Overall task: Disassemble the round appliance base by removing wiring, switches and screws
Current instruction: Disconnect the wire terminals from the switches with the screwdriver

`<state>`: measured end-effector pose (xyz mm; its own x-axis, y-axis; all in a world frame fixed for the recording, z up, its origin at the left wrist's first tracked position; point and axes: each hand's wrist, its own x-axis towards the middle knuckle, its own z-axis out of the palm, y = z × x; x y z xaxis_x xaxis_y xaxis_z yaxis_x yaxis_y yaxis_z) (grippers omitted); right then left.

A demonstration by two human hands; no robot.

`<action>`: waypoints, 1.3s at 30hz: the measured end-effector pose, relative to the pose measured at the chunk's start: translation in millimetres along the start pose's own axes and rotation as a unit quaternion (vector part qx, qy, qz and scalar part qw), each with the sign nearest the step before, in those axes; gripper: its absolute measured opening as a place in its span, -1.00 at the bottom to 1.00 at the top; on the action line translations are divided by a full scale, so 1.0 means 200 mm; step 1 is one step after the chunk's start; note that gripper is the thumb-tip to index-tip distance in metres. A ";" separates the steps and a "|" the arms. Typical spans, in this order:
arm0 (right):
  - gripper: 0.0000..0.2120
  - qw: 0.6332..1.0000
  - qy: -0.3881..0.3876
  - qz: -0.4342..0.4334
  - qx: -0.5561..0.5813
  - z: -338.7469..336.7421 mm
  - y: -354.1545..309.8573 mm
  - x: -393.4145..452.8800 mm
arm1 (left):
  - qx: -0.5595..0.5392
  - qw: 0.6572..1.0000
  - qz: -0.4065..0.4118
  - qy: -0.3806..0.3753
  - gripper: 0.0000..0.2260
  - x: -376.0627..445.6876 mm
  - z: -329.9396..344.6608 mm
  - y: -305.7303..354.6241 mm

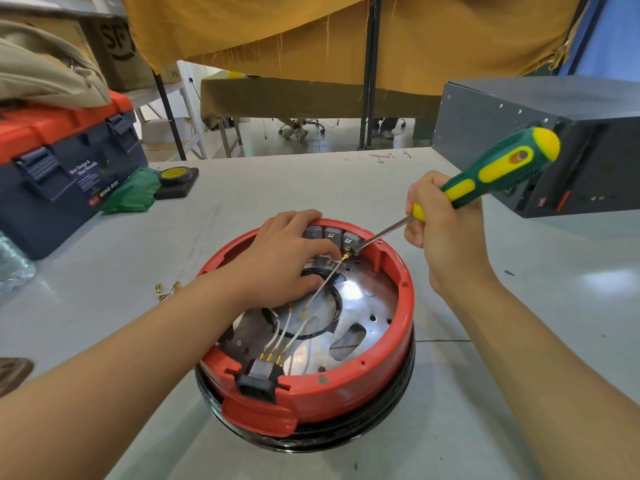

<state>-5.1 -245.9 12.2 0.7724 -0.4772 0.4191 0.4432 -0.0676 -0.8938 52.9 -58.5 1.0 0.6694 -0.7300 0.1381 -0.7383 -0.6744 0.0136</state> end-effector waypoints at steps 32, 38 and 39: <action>-0.71 0.998 -0.005 -0.063 0.005 0.00 -0.04 -0.04 | -0.039 0.995 -0.070 0.060 -0.60 0.01 -0.07 -0.01; -0.78 0.997 -0.017 -0.074 -0.019 0.01 -0.04 -0.05 | -0.009 0.999 -0.036 0.031 -0.50 -0.01 -0.06 0.00; -0.77 0.996 -0.018 -0.080 -0.024 0.01 -0.04 -0.06 | -0.005 0.999 -0.030 0.031 -0.50 -0.01 -0.07 0.01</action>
<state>-16.4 -238.1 15.6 0.7099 -0.4250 0.5616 0.5408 -0.1818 -0.8212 49.1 -55.7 14.6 0.7060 -0.6802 0.1974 -0.6983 -0.7150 0.0340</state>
